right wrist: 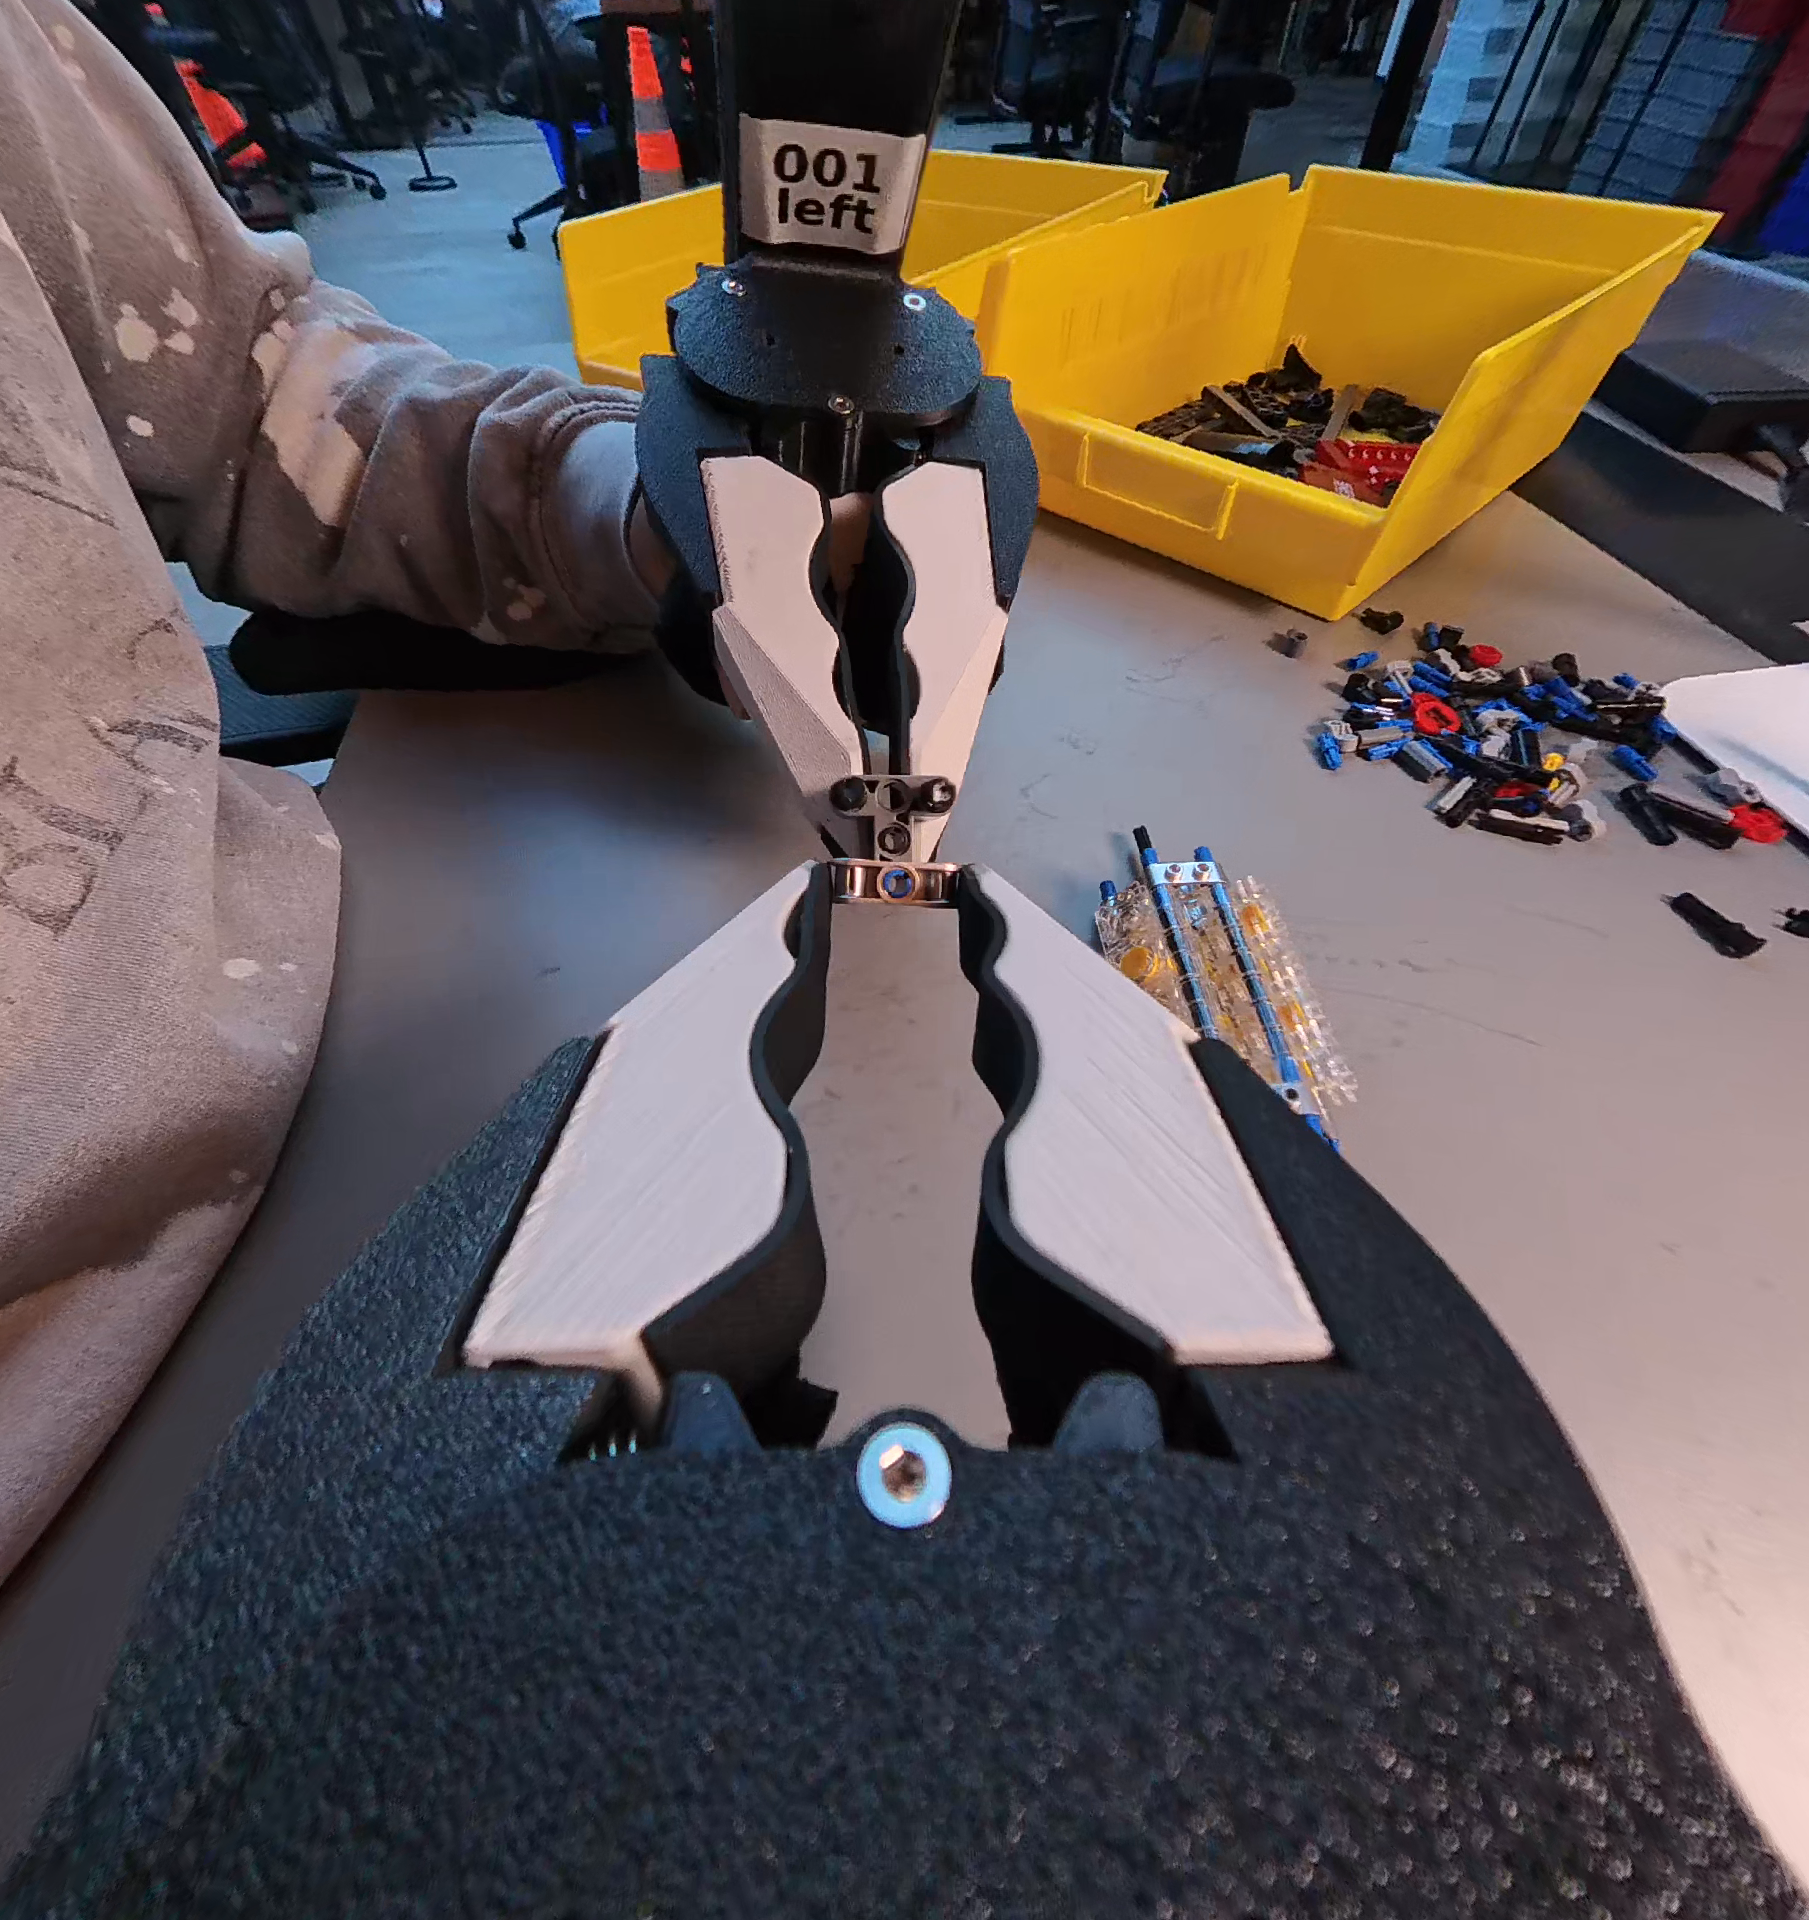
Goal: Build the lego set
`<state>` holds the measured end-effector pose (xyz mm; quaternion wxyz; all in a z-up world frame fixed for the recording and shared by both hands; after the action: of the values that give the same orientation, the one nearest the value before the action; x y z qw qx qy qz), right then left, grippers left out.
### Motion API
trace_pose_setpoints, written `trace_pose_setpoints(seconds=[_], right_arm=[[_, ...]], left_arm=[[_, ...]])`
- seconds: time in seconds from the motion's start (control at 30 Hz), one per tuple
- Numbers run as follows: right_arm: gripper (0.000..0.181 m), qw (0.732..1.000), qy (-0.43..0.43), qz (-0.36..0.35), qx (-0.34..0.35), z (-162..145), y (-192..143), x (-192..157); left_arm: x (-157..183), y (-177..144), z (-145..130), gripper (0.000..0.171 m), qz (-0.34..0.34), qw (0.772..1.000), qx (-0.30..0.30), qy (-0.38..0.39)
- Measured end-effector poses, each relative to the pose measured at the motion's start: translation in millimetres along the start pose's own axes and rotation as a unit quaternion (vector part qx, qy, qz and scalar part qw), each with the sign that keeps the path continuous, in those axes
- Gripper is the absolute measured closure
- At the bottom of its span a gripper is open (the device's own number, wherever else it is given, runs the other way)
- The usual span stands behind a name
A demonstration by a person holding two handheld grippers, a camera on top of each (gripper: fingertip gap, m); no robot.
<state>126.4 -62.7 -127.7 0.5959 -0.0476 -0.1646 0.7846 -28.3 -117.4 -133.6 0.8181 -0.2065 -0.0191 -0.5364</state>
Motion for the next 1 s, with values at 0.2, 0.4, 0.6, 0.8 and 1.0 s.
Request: trace_pose_setpoints(seconds=[0.2,0.4,0.6,0.8,1.0], right_arm=[[0.159,1.000,0.002,0.001,-0.004,-1.2,0.5,0.0],[0.159,1.000,0.006,-0.001,-0.003,-1.5,0.3,0.7],[0.159,1.000,0.006,-0.005,0.000,-1.3,0.1,0.9],[0.159,0.999,0.011,-0.015,0.034,2.9,-2.1,2.0],[0.159,0.998,0.021,-0.013,0.064,7.0,-4.8,2.3]], left_arm=[[1.3,0.5,-0.1,0.169,0.011,1.000,-0.006,0.014],[1.8,0.8,0.0,0.169,0.018,1.000,-0.005,0.020],[1.0,0.7,0.0,0.169,0.018,1.000,0.004,0.018],[-0.7,-4.2,4.5,0.168,-0.004,0.998,0.057,-0.014],[0.8,-6.6,7.8,0.168,-0.020,0.996,0.088,-0.027]])
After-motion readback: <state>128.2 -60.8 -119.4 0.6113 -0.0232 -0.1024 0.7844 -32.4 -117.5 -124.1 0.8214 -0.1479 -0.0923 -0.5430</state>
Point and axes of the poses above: each gripper's, where its closed fingertips meet, y out along the fingers, z out of its top, x = y × z across the jaws, the point moved 9 cm from there along -y, back along the fingers, and after that the axes turned 8 degrees about -y, right-handed, at the moved point
